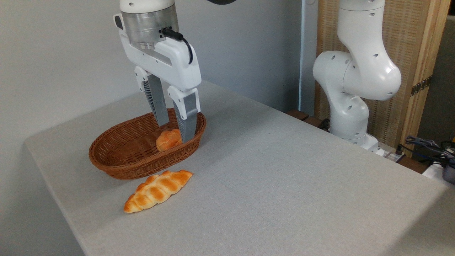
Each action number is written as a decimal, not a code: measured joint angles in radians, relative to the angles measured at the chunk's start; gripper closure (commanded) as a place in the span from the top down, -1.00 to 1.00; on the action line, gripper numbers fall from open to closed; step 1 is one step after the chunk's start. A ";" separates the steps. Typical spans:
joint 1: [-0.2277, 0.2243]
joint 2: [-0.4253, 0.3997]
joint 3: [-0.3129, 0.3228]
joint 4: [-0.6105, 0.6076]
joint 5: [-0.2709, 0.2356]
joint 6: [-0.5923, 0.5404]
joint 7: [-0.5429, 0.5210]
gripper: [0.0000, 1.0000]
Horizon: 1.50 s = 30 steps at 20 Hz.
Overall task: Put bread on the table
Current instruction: 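Lower the gripper into the basket and close it on the round bun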
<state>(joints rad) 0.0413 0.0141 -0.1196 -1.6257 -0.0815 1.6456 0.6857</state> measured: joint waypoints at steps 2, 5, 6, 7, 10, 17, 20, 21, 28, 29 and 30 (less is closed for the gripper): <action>-0.010 0.004 -0.048 -0.011 -0.007 -0.002 -0.001 1.00; -0.020 0.007 -0.132 -0.055 -0.032 0.023 -0.005 1.00; -0.021 0.005 -0.155 -0.081 -0.041 0.055 -0.005 1.00; -0.022 -0.001 -0.174 -0.117 -0.053 0.100 -0.005 1.00; -0.022 -0.024 -0.223 -0.237 -0.096 0.232 -0.005 1.00; -0.021 -0.022 -0.338 -0.423 -0.115 0.475 -0.005 1.00; -0.021 -0.017 -0.348 -0.450 -0.115 0.507 -0.004 1.00; -0.021 -0.016 -0.350 -0.458 -0.115 0.518 -0.002 1.00; -0.021 -0.008 -0.364 -0.476 -0.044 0.541 0.000 -0.39; -0.021 -0.006 -0.365 -0.476 -0.040 0.541 0.000 -0.44; -0.021 -0.005 -0.365 -0.476 -0.038 0.541 0.000 -0.45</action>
<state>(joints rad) 0.0208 0.0092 -0.4849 -2.1017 -0.1194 2.1866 0.6853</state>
